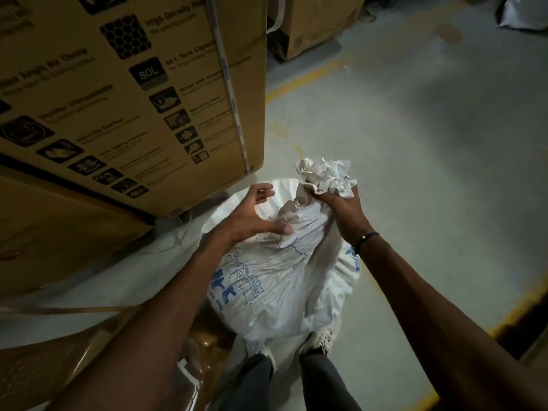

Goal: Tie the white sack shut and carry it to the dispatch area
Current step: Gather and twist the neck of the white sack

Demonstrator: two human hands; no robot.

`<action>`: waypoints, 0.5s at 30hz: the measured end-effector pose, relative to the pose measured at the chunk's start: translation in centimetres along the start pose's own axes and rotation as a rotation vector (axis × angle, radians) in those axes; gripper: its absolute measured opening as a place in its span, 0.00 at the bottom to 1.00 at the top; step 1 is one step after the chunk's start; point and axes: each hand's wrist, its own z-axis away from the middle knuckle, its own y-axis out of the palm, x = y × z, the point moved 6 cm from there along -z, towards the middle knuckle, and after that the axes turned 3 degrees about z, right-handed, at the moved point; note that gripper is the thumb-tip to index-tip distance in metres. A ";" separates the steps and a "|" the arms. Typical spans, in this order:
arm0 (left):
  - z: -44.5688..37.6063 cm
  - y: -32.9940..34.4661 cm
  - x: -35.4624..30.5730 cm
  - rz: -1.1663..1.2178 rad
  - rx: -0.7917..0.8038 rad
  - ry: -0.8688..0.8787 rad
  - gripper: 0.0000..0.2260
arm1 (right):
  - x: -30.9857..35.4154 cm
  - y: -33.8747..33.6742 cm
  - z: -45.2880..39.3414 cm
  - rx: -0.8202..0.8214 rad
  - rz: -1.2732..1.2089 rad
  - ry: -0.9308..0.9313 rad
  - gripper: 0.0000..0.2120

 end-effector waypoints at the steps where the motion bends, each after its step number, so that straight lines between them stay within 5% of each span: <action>1: -0.2 0.5 1.0 -0.077 -0.005 -0.010 0.56 | -0.3 0.3 -0.6 0.071 0.029 0.009 0.14; 4: -2.0 2.7 1.5 -0.103 0.009 -0.004 0.57 | -1.6 1.6 -2.5 0.287 0.109 0.078 0.20; 8: -4.7 5.2 1.4 0.001 -0.033 0.077 0.35 | -1.6 3.8 -5.2 0.528 0.240 0.074 0.24; 12: -6.1 5.4 4.1 0.233 -0.279 0.103 0.29 | -1.5 5.4 -7.5 0.716 0.399 0.043 0.21; 15: -6.3 5.2 5.2 0.330 -0.560 0.055 0.30 | -2.9 5.7 -8.7 0.705 0.450 0.030 0.23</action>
